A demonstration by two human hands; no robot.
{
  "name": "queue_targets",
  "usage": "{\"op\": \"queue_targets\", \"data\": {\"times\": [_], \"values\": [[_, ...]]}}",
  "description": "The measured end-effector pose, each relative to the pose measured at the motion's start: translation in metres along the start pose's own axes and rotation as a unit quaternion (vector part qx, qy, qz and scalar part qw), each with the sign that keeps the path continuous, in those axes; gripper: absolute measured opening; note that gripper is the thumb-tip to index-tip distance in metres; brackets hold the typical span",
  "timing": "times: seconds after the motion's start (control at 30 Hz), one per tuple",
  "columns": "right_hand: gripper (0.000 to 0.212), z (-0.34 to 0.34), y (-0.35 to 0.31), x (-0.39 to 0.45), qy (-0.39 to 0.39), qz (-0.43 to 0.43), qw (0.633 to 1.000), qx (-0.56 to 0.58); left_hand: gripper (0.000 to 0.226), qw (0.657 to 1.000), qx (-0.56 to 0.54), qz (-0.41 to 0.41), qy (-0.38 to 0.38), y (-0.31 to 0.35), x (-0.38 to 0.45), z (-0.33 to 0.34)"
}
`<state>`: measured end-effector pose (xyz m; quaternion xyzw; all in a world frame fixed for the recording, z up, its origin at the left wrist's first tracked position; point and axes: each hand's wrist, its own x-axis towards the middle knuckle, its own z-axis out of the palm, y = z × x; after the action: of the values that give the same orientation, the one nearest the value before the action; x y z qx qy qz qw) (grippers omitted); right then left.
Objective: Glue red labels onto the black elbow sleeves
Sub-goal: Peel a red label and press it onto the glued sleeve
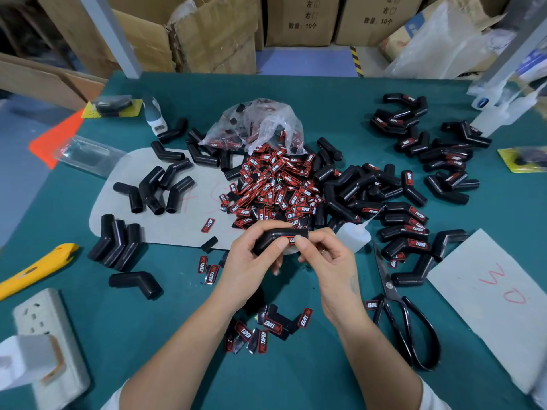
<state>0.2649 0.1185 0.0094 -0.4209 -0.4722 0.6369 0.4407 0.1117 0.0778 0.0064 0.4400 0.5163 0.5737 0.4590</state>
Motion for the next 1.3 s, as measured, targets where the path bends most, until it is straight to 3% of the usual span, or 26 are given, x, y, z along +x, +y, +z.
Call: {"op": "queue_targets", "data": {"times": [0.4, 0.93, 1.23, 1.3], "values": [[0.01, 0.0018, 0.0019, 0.0009, 0.006, 0.002, 1.0, -0.014, 0.021, 0.999, 0.042, -0.016, -0.005, 0.0, -0.0005, -0.0015], [0.017, 0.0014, -0.0014, -0.0009, -0.024, 0.014, 0.998, -0.058, 0.027, 1.0, 0.008, -0.028, 0.0, 0.0024, -0.0022, -0.0015], [0.051, -0.0008, 0.0017, -0.0014, -0.027, -0.007, 0.999, -0.038, 0.027, 1.0, 0.004, -0.002, -0.02, 0.0006, -0.0013, -0.0027], [0.044, 0.0, 0.0005, -0.0024, -0.03, 0.003, 0.999, -0.032, 0.026, 1.0, 0.007, 0.005, -0.015, 0.0004, -0.0015, -0.0032]]}}
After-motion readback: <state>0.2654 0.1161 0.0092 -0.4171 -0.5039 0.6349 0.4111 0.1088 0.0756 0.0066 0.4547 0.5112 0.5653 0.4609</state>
